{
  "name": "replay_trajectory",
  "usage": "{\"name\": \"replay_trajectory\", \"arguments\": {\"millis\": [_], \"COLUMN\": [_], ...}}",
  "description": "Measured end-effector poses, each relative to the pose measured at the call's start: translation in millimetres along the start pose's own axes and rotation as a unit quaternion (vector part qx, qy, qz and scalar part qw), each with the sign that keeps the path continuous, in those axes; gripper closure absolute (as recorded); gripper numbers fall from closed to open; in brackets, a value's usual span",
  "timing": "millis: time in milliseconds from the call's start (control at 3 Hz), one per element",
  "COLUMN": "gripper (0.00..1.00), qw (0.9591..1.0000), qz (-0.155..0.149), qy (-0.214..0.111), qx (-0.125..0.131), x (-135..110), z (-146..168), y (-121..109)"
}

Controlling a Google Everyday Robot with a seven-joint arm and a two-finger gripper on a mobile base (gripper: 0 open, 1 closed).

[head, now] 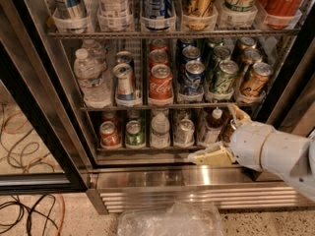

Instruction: Pick coke can from middle shelf of fridge

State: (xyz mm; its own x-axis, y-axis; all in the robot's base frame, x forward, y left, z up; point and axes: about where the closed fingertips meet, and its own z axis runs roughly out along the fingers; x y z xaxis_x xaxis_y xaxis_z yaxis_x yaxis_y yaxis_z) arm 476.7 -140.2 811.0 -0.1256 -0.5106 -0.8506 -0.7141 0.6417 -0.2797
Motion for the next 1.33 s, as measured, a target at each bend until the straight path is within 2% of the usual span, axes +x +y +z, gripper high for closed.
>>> {"name": "replay_trajectory", "arguments": {"millis": [333,667,1000,1333], "gripper": [0.0,0.0,0.0,0.0], "qw": [0.9943,0.9895,0.9895,0.9863], "qz": [0.068,0.077,0.077,0.092], "qy": [-0.045,-0.056,-0.056,-0.099], "qx": [0.069,0.109,0.109,0.095], "x": [40.8,59.4,59.4,44.6], "z": [6.1,1.5,1.5,13.2], "y": [-15.0,-27.3,-27.3,-22.3]}}
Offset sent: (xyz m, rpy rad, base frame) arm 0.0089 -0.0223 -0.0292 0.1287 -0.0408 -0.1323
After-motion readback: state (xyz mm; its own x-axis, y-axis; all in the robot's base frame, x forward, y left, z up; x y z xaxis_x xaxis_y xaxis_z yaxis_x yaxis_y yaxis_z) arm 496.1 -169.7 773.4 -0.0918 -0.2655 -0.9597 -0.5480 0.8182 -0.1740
